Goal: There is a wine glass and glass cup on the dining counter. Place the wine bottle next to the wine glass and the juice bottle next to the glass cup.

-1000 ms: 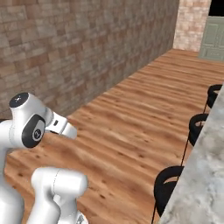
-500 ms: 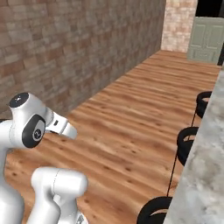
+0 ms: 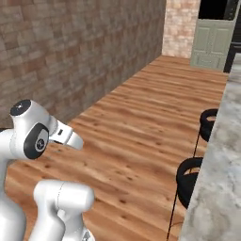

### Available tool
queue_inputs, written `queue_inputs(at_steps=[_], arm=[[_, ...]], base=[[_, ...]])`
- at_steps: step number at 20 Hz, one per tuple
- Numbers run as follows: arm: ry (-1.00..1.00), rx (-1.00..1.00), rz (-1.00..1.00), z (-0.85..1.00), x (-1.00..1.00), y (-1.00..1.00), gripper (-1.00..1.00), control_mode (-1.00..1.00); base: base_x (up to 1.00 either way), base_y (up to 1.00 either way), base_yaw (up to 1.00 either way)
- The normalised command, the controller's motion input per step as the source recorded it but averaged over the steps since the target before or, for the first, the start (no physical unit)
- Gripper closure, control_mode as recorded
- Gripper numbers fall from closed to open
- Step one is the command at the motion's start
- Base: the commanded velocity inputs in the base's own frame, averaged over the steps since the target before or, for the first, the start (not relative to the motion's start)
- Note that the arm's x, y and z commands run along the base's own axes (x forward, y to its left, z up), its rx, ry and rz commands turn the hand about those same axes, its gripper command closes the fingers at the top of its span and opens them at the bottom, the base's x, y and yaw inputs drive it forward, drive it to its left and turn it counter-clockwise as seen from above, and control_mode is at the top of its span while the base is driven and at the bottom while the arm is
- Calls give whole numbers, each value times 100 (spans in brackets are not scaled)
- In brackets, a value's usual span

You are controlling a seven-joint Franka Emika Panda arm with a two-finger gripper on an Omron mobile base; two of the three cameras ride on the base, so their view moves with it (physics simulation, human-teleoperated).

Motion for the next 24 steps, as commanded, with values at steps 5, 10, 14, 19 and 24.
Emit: queue_inputs(at_steps=[5,10,14,19,24], arm=[[0,0,0,0,0,0,-100,100],[0,0,0,0,0,0,-100,100],[0,0,0,0,0,0,-100,100],[0,0,0,0,0,0,-100,100],[0,0,0,0,0,0,-100,100]], base=[[87,2,-11],[87,2,-11],[88,2,-11],[89,2,-10],[89,2,-10]])
